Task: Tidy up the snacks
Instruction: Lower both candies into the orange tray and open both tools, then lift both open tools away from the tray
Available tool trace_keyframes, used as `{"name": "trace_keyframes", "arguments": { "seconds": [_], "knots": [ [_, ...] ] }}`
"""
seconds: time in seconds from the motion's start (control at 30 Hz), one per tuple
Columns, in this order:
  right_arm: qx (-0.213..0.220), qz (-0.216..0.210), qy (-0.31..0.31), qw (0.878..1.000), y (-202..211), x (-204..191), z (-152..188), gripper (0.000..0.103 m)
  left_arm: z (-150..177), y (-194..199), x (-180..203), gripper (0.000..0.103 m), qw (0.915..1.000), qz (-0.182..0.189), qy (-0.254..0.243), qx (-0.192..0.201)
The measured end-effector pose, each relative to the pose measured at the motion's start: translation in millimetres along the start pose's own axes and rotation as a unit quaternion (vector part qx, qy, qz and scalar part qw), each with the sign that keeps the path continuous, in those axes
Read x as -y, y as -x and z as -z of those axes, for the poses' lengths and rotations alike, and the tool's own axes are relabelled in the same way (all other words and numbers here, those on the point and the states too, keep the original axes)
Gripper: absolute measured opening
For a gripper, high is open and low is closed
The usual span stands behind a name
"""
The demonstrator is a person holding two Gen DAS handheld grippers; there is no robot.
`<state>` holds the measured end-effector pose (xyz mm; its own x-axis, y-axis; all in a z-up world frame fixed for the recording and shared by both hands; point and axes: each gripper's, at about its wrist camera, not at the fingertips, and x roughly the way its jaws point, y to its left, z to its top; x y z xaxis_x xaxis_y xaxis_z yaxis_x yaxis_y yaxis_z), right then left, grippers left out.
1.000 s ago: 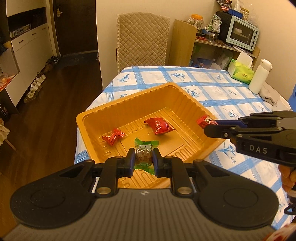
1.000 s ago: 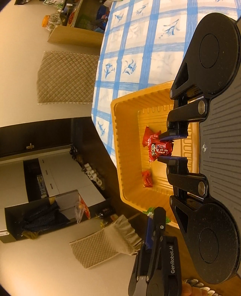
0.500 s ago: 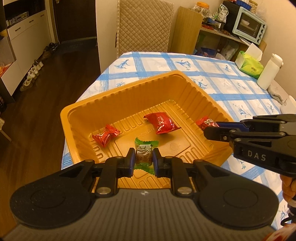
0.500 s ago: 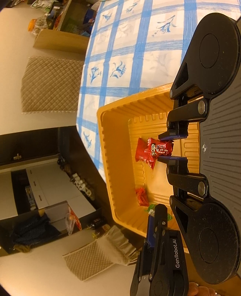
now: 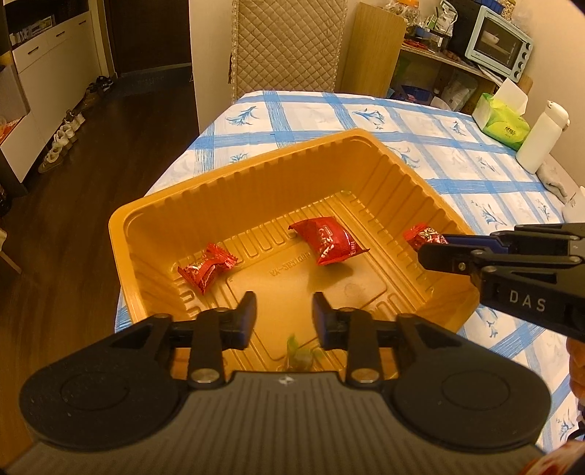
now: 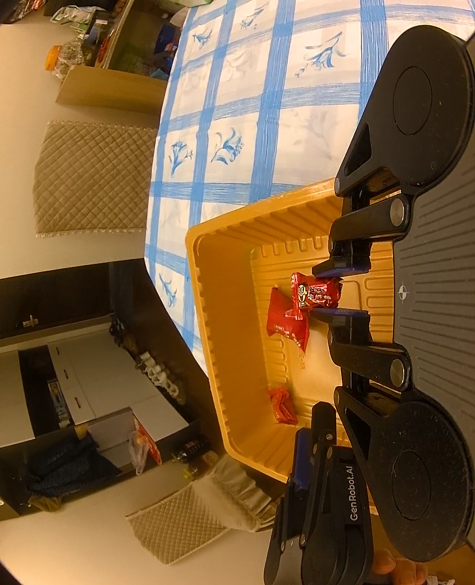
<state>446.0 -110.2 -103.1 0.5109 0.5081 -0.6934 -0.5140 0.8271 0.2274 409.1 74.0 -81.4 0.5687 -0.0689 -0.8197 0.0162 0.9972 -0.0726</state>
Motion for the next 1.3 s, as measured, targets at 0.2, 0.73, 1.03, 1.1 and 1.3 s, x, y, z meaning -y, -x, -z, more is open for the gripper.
{"name": "trace_keyframes", "arguments": {
  "seconds": [0.2, 0.73, 1.03, 1.1, 1.3],
  "knots": [
    [0.001, 0.001, 0.001, 1.000, -0.2, -1.7, -2.4, 0.017, -2.8, 4.4, -1.9, 0.038, 1.0000, -0.002, 0.000, 0.007],
    [0.043, 0.003, -0.001, 0.999, 6.9, -11.3, -4.9, 0.062, -0.7, 21.6, -7.8, 0.056, 0.9995, -0.014, 0.003, 0.027],
    [0.057, 0.004, -0.009, 0.998, 30.6, -11.2, -1.9, 0.074, 5.5, 43.8, -9.1, 0.074, 0.9987, -0.022, 0.015, 0.043],
    [0.061, 0.003, -0.014, 0.998, 38.8, -10.6, 0.9, 0.077, 7.5, 51.5, -8.2, 0.075, 0.9985, -0.022, 0.016, 0.048],
    [0.075, 0.004, -0.027, 0.997, 70.4, -6.2, 12.6, 0.080, 17.0, 79.6, -0.3, 0.078, 0.9973, -0.023, 0.013, 0.069]
  ]
}}
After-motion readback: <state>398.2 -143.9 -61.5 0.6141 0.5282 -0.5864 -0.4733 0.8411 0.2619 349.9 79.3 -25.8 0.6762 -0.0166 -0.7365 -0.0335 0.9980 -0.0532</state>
